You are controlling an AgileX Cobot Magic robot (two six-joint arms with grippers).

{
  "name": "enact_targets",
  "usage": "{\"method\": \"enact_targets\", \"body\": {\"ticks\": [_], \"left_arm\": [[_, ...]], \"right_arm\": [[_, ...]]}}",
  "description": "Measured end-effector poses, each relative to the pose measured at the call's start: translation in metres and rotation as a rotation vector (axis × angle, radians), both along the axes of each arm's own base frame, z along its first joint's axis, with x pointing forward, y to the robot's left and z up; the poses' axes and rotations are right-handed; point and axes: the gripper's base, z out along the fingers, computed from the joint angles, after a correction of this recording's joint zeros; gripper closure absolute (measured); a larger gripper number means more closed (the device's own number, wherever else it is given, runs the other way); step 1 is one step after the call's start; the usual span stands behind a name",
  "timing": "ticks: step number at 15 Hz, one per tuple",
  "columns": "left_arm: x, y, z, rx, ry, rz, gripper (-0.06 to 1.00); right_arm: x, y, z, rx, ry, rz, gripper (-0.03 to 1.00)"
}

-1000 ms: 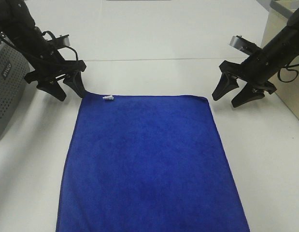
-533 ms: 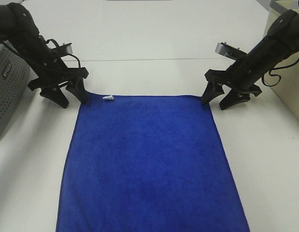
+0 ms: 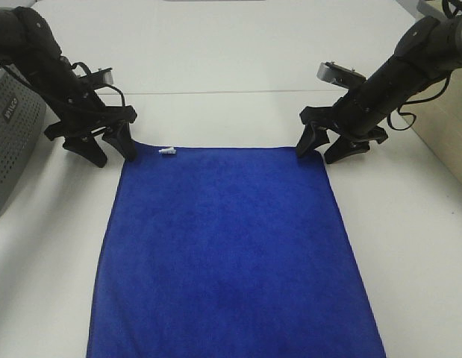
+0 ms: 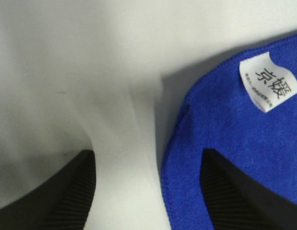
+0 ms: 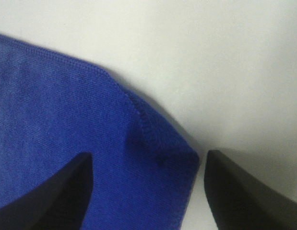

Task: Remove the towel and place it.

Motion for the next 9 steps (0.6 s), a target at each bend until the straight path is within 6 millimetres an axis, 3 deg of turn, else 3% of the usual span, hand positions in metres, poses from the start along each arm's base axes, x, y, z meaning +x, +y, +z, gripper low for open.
{"method": "enact_targets", "body": {"ticks": [2, 7, 9], "left_arm": [[0.002, -0.002, 0.000, 0.002, -0.025, 0.001, 0.34], [-0.001, -0.041, -0.002, -0.026, -0.064, -0.051, 0.34], [0.000, -0.052, -0.002, -0.025, -0.096, -0.058, 0.35]], "right_arm": [[0.000, 0.001, 0.000, -0.001, -0.001, 0.001, 0.30], [0.001, 0.016, -0.001, -0.012, -0.040, 0.013, 0.31], [0.002, 0.018, -0.003, -0.016, -0.047, 0.012, 0.36]]}}
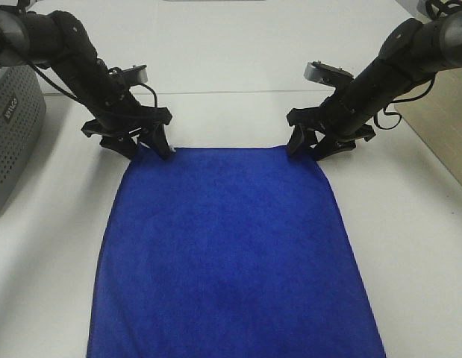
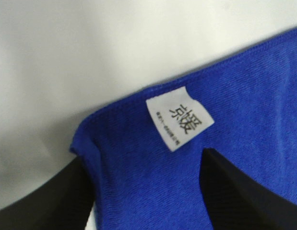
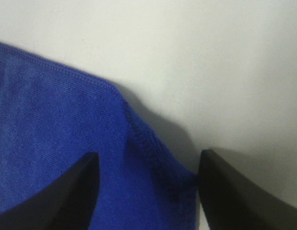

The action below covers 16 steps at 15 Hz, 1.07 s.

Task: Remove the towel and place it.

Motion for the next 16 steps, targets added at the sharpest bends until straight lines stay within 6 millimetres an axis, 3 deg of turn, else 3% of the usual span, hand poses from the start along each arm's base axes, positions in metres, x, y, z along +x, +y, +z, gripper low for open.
{"method": "enact_targets", "body": {"ticks": [2, 6, 11, 16], "left_arm": [[0.001, -0.002, -0.001, 0.000, -0.012, 0.001, 0.47], [0.001, 0.000, -0.006, 0.034, -0.027, -0.040, 0.93], [0.004, 0.000, -0.004, 0.041, -0.068, -0.078, 0.94], [0.032, -0.001, 0.039, 0.066, -0.293, -0.079, 0.94]], "right_arm": [[0.001, -0.001, -0.002, -0.015, -0.008, 0.002, 0.50], [0.002, -0.003, -0.007, -0.035, -0.015, 0.006, 0.94], [0.005, -0.005, -0.002, -0.056, -0.069, -0.004, 0.95], [0.031, -0.003, 0.030, -0.061, -0.256, -0.018, 0.95]]}}
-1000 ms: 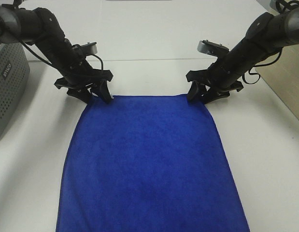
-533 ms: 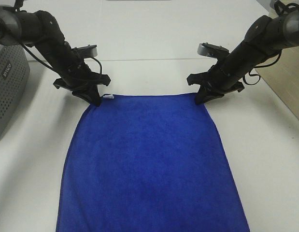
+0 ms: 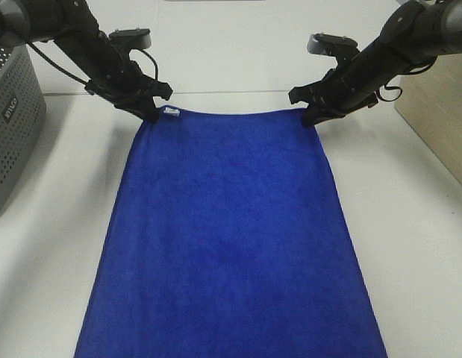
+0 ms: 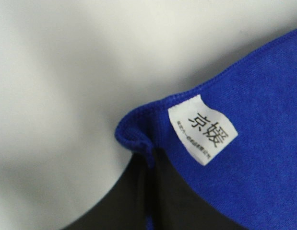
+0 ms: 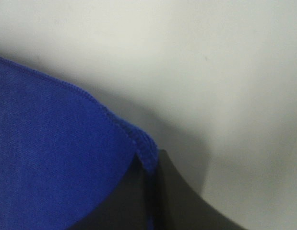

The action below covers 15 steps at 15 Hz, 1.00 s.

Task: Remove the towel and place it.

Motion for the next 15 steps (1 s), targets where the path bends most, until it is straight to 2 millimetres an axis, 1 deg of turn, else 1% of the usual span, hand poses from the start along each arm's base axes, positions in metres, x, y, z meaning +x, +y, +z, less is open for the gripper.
{"method": "enact_targets", "body": {"ticks": [1, 2, 4, 7, 9, 10, 12, 15], "left_arm": [[0.007, 0.001, 0.011, 0.013, -0.073, 0.005, 0.94], [0.011, 0.002, 0.017, 0.025, -0.122, 0.003, 0.94], [0.016, 0.002, 0.025, 0.036, -0.189, -0.005, 0.94], [0.024, 0.003, 0.031, 0.038, -0.293, 0.012, 0.94], [0.028, 0.003, 0.031, 0.041, -0.334, 0.020, 0.94], [0.029, 0.003, 0.031, 0.042, -0.347, 0.023, 0.94], [0.032, 0.004, 0.024, 0.048, -0.360, 0.028, 0.94], [0.037, 0.005, 0.016, 0.060, -0.403, 0.045, 0.94]], "right_arm": [[0.009, 0.001, 0.011, 0.005, -0.065, -0.003, 0.95], [0.011, 0.001, 0.015, 0.006, -0.087, -0.001, 0.95], [0.021, 0.001, 0.029, 0.004, -0.174, -0.001, 0.95], [0.030, -0.001, 0.037, -0.027, -0.276, -0.008, 0.95], [0.033, 0.000, 0.034, -0.035, -0.311, -0.006, 0.95], [0.035, 0.000, 0.029, -0.038, -0.321, -0.003, 0.95], [0.038, 0.001, 0.020, -0.043, -0.347, 0.008, 0.95], [0.044, 0.003, 0.014, -0.029, -0.424, 0.021, 0.95]]}}
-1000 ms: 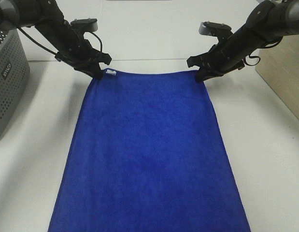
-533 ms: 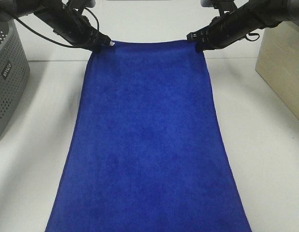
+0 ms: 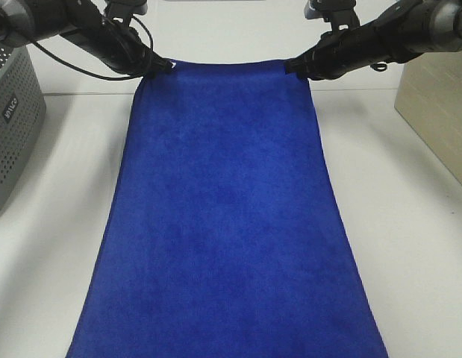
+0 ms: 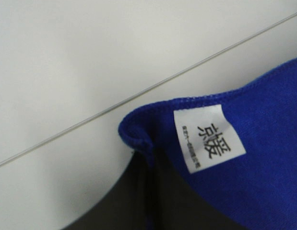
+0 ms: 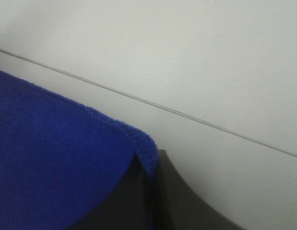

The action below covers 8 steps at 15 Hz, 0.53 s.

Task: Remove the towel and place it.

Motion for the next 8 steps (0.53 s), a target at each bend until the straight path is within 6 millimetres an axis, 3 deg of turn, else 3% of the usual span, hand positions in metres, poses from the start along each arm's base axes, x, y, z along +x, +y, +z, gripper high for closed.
{"method": "enact_targets", "body": {"ticks": [8], "left_arm": [[0.013, 0.002, -0.035, 0.023, -0.102, 0.023, 0.94]], "right_arm": [[0.013, 0.001, -0.041, 0.001, -0.011, -0.015, 0.95]]}}
